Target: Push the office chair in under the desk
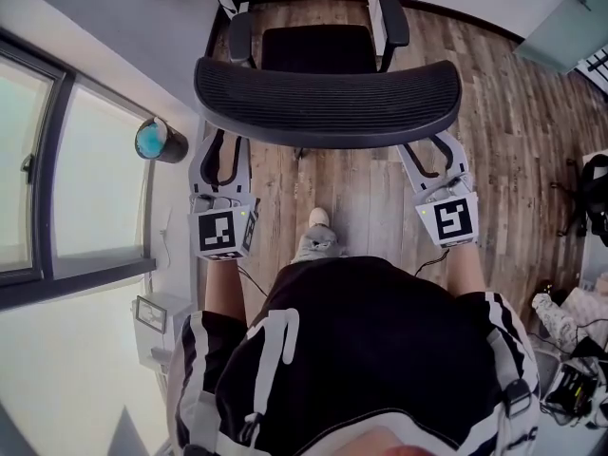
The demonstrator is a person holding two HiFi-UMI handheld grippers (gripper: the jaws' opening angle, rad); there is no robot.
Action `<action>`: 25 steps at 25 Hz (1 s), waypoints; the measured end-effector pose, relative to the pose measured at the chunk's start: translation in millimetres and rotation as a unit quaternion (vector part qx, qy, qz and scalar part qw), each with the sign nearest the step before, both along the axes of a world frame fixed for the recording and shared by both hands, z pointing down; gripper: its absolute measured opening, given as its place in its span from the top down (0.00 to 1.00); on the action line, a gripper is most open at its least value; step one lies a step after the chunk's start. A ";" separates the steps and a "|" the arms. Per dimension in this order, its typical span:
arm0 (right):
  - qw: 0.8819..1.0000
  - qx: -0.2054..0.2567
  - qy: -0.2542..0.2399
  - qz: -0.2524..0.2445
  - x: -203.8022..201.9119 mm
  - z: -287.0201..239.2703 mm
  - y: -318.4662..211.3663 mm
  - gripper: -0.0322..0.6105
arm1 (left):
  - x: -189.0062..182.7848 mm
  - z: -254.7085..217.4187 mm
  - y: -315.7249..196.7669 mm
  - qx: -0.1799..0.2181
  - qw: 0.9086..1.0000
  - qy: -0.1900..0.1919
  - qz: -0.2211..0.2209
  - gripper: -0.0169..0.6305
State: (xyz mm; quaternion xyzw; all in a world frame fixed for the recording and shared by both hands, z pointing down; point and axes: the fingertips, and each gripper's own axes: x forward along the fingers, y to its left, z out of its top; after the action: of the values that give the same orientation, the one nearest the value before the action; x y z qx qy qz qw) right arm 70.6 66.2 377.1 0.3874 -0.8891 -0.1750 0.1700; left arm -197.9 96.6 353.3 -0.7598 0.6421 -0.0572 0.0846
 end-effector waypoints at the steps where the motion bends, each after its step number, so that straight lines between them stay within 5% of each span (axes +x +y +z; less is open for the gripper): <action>1: 1.000 0.002 0.004 0.002 -0.6 0.9 -1.7 0.71 | -0.7 2.0 -1.2 -0.003 1.000 -0.001 0.001 0.77; 11: 1.000 -0.002 -0.005 0.025 0.6 -12.4 -24.1 0.60 | -10.7 -7.5 -15.9 -0.008 1.000 0.015 0.006 0.68; 19: 0.998 -0.015 -0.061 0.021 -1.0 -39.8 -29.8 0.56 | -8.1 -28.9 -26.8 0.001 1.000 0.001 0.018 0.64; 25: 0.999 -0.015 -0.038 0.033 1.1 -41.1 -30.8 0.56 | -4.0 -43.3 -32.0 0.009 1.000 0.001 0.019 0.63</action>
State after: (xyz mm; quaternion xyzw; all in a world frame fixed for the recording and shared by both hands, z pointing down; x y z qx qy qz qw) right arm 71.7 35.5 336.0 0.4199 -0.8843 -0.1409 0.1477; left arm -201.9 64.6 309.9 -0.7711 0.6282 -0.0489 0.0919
